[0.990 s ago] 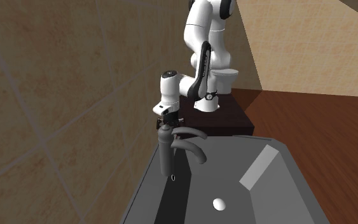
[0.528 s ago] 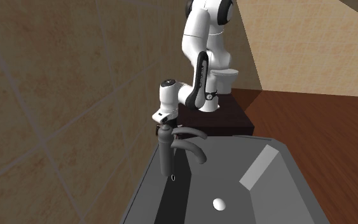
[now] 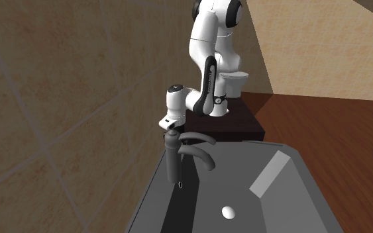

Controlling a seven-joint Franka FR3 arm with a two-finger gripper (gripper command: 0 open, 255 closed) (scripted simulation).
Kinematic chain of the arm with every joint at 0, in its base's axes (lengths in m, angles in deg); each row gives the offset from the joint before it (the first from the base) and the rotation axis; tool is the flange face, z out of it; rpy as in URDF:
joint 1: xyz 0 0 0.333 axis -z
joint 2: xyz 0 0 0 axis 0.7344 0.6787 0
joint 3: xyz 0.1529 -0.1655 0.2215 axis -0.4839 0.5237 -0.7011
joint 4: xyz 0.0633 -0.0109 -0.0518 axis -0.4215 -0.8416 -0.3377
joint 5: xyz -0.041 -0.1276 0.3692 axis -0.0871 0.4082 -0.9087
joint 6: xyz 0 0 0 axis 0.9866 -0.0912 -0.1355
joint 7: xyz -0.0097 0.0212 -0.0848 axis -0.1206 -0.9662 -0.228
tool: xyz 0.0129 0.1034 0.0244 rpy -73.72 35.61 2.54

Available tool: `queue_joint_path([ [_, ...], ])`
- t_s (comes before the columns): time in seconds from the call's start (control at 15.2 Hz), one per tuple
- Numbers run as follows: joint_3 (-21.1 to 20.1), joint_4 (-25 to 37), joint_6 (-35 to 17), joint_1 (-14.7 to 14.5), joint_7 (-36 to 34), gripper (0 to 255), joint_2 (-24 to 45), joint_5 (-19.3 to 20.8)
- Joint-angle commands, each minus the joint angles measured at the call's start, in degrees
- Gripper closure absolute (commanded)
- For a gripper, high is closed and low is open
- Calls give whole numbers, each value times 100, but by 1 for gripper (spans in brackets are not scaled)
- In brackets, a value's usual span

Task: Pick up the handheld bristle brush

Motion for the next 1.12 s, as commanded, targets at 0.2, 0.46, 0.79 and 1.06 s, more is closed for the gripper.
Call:
queue_joint_path([
  [0.2,7,-8,3,-1,-4,255,0,2],
  [0.46,413,-141,269,-336,-263,255,-378,329],
  [0.79,927,-276,609,-734,-665,255,-861,863],
  [1.06,1303,-355,892,-999,-1042,255,-1260,1380],
])
